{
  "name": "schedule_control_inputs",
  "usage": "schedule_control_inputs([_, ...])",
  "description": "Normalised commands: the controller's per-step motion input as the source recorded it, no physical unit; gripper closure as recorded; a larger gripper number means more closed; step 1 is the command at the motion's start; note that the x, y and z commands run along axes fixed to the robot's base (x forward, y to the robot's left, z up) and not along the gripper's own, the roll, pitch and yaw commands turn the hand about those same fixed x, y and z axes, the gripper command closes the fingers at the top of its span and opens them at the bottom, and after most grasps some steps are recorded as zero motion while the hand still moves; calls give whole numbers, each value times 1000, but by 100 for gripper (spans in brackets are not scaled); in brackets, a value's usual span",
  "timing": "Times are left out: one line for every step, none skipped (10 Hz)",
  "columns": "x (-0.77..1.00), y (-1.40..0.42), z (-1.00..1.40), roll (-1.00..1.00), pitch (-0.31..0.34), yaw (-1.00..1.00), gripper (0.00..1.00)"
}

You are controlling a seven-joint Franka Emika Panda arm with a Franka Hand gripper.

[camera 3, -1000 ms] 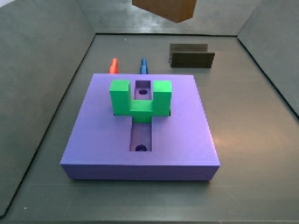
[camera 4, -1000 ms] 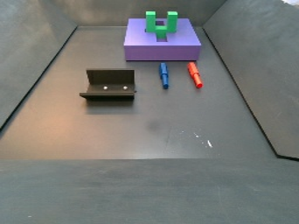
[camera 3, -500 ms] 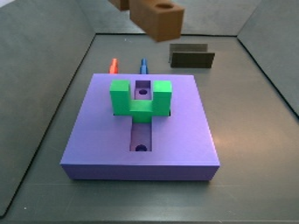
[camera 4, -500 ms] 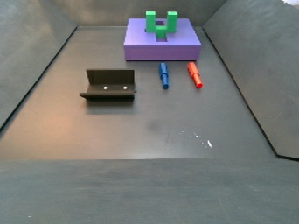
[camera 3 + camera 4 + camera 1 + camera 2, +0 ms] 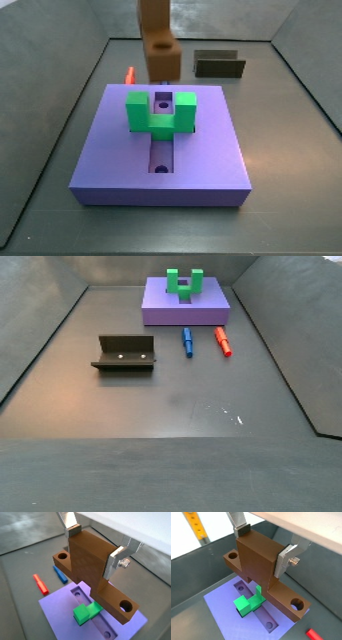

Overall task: Pick up the brown object. Move up. Move to above the board. Insert the brown object.
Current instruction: Insert the brown object.

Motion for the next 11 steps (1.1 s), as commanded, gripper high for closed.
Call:
schedule_control_inputs([126, -217, -469, 66, 59, -557, 100])
schedule_control_inputs([131, -137, -454, 64, 84, -449, 100])
schedule_control_inputs([191, -114, -440, 44, 147, -343, 100])
schedule_control_inputs([271, -100, -414, 69, 201, -371, 100])
schedule_control_inputs([283, -80, -380, 67, 206, -343, 100])
schedule_control_inputs([226, -51, -409, 117, 196, -286, 100])
schedule_control_inputs([157, -17, -374, 76, 164, -217, 100])
schedule_control_inputs([94, 0, -366, 64, 126, -180, 100])
schedule_control_inputs([0, 0, -360, 59, 51, -106, 100])
schedule_control_inputs([0, -17, -214, 0, 43, 0, 100])
schedule_control_inputs([0, -166, -89, 0, 37, 0, 100])
